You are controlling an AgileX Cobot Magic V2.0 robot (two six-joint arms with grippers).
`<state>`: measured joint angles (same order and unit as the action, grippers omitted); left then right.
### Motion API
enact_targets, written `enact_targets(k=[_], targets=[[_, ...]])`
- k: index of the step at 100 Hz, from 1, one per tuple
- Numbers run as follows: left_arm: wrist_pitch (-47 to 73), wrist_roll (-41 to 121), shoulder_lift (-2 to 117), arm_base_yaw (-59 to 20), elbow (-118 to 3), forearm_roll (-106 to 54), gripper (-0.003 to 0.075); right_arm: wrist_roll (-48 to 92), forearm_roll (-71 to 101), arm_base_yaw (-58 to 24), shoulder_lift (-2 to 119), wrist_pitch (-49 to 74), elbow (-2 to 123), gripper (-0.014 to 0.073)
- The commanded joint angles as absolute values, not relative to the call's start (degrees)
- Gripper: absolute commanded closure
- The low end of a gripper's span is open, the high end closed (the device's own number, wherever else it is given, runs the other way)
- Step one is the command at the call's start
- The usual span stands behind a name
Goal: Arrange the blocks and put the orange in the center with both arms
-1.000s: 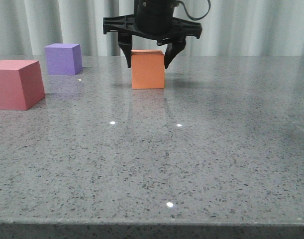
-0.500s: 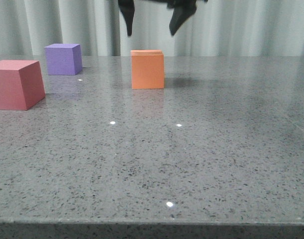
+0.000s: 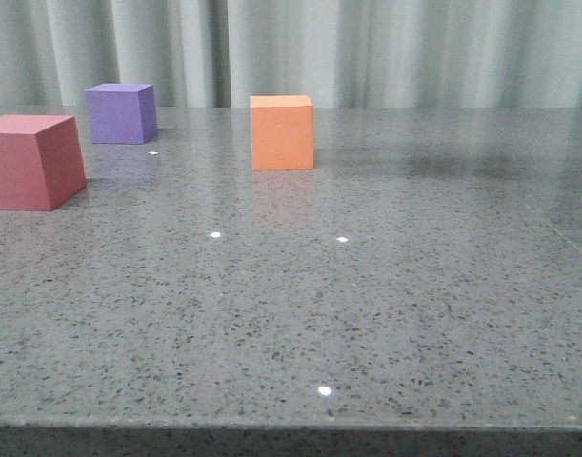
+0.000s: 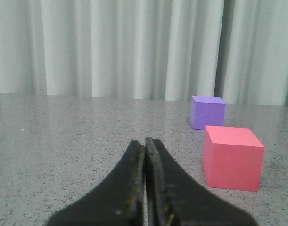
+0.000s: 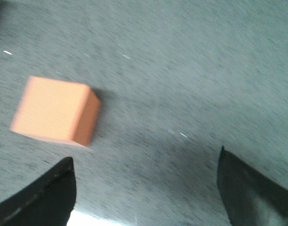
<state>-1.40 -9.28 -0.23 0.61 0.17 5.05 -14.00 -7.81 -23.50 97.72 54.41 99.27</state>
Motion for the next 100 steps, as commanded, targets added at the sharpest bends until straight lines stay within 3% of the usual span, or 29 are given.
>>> enact_targets(k=[1,36,74,100], targets=[[-5.9,-9.3,-2.3,0.7,2.6,4.9,0.0741,-13.1,-7.7,-20.2,89.2,47.3,93.4,-0.0011],[-5.9,-9.3,-2.3,0.7,2.6,4.9,0.0741,-13.1,-8.5,-10.0,64.1,34.0,64.7,-0.0011],[-5.9,-9.3,-2.3,0.7,2.6,4.9,0.0741,-13.1,-10.5,-9.3,38.1,13.0,34.0,-0.0011],[-5.9,-9.3,-2.3,0.7,2.6,4.9,0.0741,-13.1,-10.5,-9.3,32.8,-1.7,24.4,-0.0008]])
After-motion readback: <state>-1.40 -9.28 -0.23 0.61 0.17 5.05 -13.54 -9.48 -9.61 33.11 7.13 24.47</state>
